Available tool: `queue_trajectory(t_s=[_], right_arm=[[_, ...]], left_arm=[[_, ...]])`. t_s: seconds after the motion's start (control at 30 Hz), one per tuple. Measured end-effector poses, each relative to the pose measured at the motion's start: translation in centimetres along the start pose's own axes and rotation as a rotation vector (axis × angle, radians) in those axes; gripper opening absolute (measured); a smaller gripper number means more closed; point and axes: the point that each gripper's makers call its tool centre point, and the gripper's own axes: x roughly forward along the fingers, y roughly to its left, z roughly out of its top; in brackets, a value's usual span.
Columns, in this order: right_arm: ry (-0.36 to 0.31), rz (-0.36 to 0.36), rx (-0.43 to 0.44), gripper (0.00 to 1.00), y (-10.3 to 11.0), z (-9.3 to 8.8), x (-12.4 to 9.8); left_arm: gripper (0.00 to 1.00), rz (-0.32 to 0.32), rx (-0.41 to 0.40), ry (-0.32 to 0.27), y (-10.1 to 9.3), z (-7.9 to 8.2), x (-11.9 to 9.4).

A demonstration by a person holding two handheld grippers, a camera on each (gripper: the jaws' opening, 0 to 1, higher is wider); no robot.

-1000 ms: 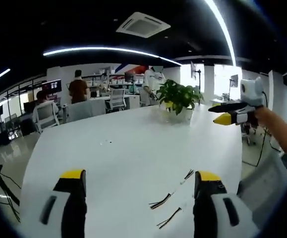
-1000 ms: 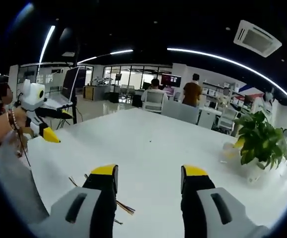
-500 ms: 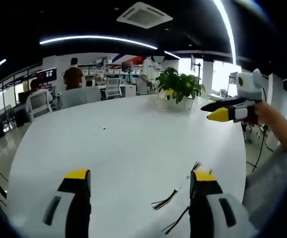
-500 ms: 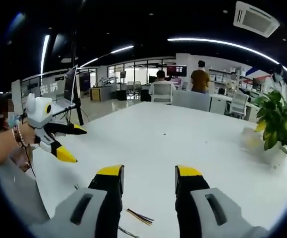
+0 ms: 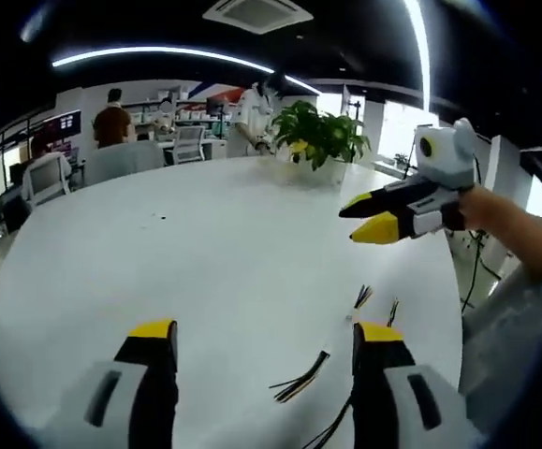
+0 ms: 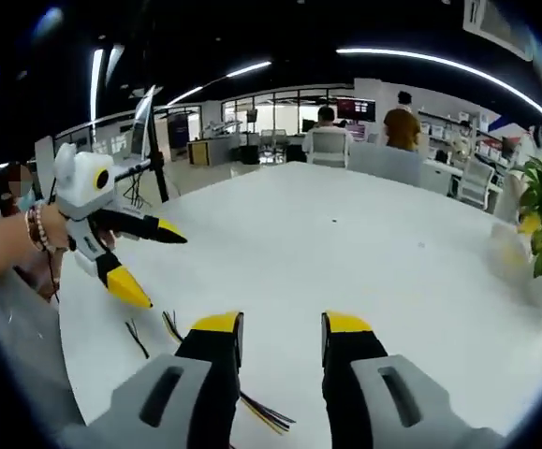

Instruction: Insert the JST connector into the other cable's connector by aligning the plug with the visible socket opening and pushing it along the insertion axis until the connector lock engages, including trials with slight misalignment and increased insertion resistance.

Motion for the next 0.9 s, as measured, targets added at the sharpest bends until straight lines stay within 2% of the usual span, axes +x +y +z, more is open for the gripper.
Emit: queue_trajectory(t_s=[0.1,0.13,0.2,0.23,0.37,0.47,0.57,0.73,0.9], right_arm=[[0.054,0.077,-0.120,0.29,1.2,-1.6,0.6],[0.067,0.098,-0.129,0.30,1.6,-2.0,0.7],[0.045,0.165,-0.104,0.29,2.6,-2.0,1.1],[0.042,0.205,-0.116,0.27,3.1,-2.2,1.1],[0.094,0.283,-0.207,0.25,3.4,-3.7,1.1],[0.104,0.308,-0.215,0.24,3.2,-4.5,1.0],[0.124,0.335,-0.224,0.16,3.3,-5.4,0.9],[0.178,0.398,-0.270,0.19,4.2,-7.3,0.7],[0.202,0.408,-0.281,0.16,4.3,-8.2,0.5]], left_arm=[[0.73,-0.014,0.004,0.006,-0.2,-0.7,0.5],[0.73,-0.020,0.004,0.004,-0.3,-0.8,0.6],[0.72,-0.043,-0.006,-0.006,-0.5,-1.0,0.9],[0.72,-0.091,-0.015,-0.026,-1.3,-1.0,1.2],[0.69,-0.155,0.005,-0.052,-2.3,-1.5,1.6],[0.62,-0.185,0.012,-0.060,-2.7,-2.0,1.7],[0.57,-0.218,0.025,-0.067,-3.3,-2.6,2.1],[0.47,-0.256,0.104,-0.041,-4.4,-3.5,2.9],[0.33,-0.267,0.142,-0.039,-5.2,-3.7,3.8]])
